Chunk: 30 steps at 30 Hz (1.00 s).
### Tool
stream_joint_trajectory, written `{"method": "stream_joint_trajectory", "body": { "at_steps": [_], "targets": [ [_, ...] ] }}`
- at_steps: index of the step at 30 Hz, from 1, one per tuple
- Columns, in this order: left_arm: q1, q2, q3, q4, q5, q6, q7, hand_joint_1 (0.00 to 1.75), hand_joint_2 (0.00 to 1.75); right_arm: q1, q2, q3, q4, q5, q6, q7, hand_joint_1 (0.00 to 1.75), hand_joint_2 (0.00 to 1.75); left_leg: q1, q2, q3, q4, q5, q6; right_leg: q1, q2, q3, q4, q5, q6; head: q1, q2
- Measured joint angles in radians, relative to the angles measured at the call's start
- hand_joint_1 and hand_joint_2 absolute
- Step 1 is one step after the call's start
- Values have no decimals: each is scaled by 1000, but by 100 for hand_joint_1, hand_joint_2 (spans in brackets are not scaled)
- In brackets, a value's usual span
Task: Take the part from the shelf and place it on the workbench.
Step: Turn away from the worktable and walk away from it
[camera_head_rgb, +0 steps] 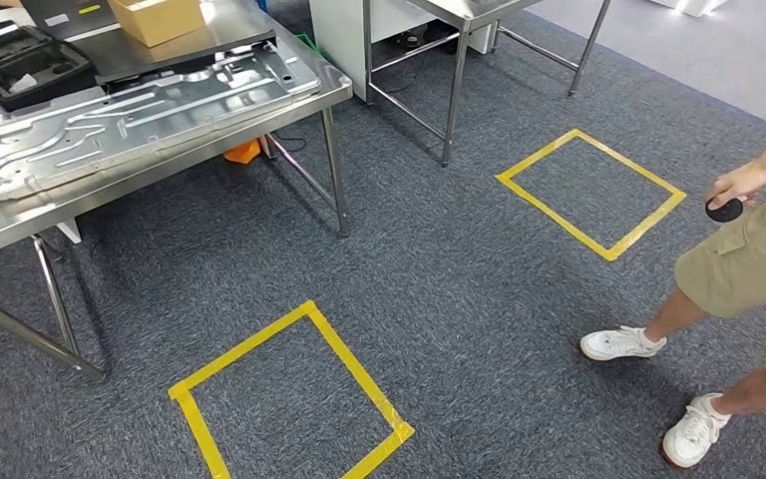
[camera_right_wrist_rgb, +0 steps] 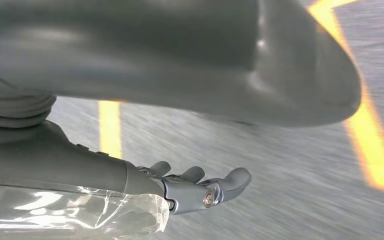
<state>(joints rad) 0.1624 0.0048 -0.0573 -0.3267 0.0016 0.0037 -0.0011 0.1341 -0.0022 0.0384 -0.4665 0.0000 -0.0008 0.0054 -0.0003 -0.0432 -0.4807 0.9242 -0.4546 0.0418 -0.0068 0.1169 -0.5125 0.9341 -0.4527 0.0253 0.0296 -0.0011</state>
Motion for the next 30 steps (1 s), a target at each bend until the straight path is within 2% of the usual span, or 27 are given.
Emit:
{"method": "stream_joint_trajectory", "body": {
  "at_steps": [2,3,4,6,7,8,9,11,12,13,14,16,17,18,19,20,21,22,23,24,25,26,28,29,30],
  "targets": [
    [-60,-2,4,-43,0,0,-1,0,0,59,0,-1,42,0,0,1,0,0,4,13,0,-7,6,12,0,-25,-9,21,-17,9,1,0],
    [-89,-3,6,-69,0,-1,-2,0,0,87,0,-2,68,0,0,2,0,0,6,20,0,-10,8,18,1,-49,-30,64,-44,13,3,0],
    [-114,-4,8,-95,0,-1,-2,0,0,111,0,-4,93,0,0,2,0,0,6,27,-1,-10,9,21,1,-75,-60,127,-79,16,5,0],
    [-154,-3,12,-141,0,-1,-2,0,0,150,-1,-5,142,0,0,2,0,0,5,43,-3,-10,8,25,-2,-98,-132,274,-143,22,7,0],
    [-166,-3,13,-158,0,-1,-2,0,0,163,-2,-6,160,0,0,2,0,0,5,51,-3,-9,8,24,-4,-101,-150,309,-150,24,7,0],
    [-173,-3,14,-171,0,-1,-2,0,0,170,-3,-7,174,0,0,2,0,0,5,60,-3,-9,7,23,-6,-105,-146,302,-136,26,7,0],
    [-171,-3,15,-179,0,-1,-2,0,0,170,-4,-7,182,0,0,1,0,0,6,70,-1,-9,5,21,-7,-113,-119,250,-105,27,7,0],
    [-148,-3,15,-184,0,-1,-1,0,0,146,-5,-8,185,0,0,-1,0,0,4,93,2,-8,-1,13,-7,-161,-34,95,-39,27,7,0],
    [-125,-3,16,-181,0,-1,1,0,0,121,-6,-9,179,0,0,-3,0,0,2,107,4,-7,-5,7,-6,-181,-4,39,-20,25,6,0],
    [-100,-3,18,-175,0,-1,2,0,0,94,-6,-10,169,1,0,-4,0,0,0,120,6,-7,-10,1,-5,-194,11,11,-13,21,5,0],
    [-73,-3,19,-163,0,-1,3,0,0,67,-5,-10,154,1,0,-6,0,0,-1,133,8,-7,-13,-5,-2,-192,13,5,-13,17,5,0],
    [-21,-4,22,-131,0,-1,4,0,0,16,-4,-12,120,1,0,-7,0,0,2,154,19,-8,-16,-15,1,-167,9,5,-13,6,5,0],
    [2,-4,22,-114,0,-2,4,0,0,-5,-2,-12,101,1,0,-7,0,0,4,152,23,-5,-20,-21,0,-156,8,3,-11,0,5,0],
    [21,-4,22,-100,0,-2,4,0,0,-23,-2,-13,84,1,0,-7,0,0,6,136,22,4,-30,-26,-3,-146,8,1,-8,-4,5,0],
    [39,-4,23,-84,0,-2,4,0,0,-40,-1,-14,65,1,0,-7,0,0,8,112,6,39,-55,-31,-6,-136,8,0,-6,-8,4,0],
    [53,-3,24,-66,0,-2,3,0,0,-58,-1,-14,46,1,0,-7,0,0,10,84,-21,97,-89,-35,-8,-126,6,0,-4,-11,4,0],
    [70,-3,26,-49,1,-2,3,0,0,-76,-2,-15,31,1,0,-6,0,0,10,67,-58,173,-129,-36,-8,-113,2,1,-2,-13,4,0],
    [91,-2,28,-22,1,-2,3,0,0,-95,-2,-16,5,1,0,-6,0,0,10,59,-97,252,-163,-36,-7,-93,-2,1,0,-15,4,0],
    [113,-2,30,5,1,-2,4,0,0,-111,-3,-16,-20,1,0,-6,0,0,10,57,-120,300,-173,-34,-7,-69,-5,1,3,-17,4,0],
    [132,-2,31,25,1,-2,5,0,0,-120,-3,-17,-40,1,0,-6,0,0,10,54,-124,308,-162,-31,-6,-43,-6,1,5,-17,4,0],
    [142,-2,32,44,0,-2,6,0,0,-125,-3,-17,-58,1,0,-7,0,0,8,47,-108,268,-129,-25,-6,-19,-6,1,6,-16,3,0],
    [138,-2,32,49,0,-2,5,0,0,-120,-3,-18,-63,1,0,-7,0,0,6,31,-80,196,-86,-17,-6,-2,-4,1,7,-14,3,0],
    [95,0,34,45,0,-1,2,0,0,-94,-2,-19,-56,1,0,-5,0,0,1,-8,-26,60,-21,-3,-2,13,-6,3,5,-7,4,0],
    [68,0,34,38,0,-1,1,0,0,-73,-1,-19,-47,0,0,-4,0,0,0,-21,-13,26,-8,1,1,17,-8,3,5,-2,4,0],
    [40,0,34,26,0,-1,1,0,0,-47,-1,-19,-32,0,0,-2,0,0,-1,-21,-8,16,-6,5,2,23,-10,3,5,2,5,0]
  ]
}}
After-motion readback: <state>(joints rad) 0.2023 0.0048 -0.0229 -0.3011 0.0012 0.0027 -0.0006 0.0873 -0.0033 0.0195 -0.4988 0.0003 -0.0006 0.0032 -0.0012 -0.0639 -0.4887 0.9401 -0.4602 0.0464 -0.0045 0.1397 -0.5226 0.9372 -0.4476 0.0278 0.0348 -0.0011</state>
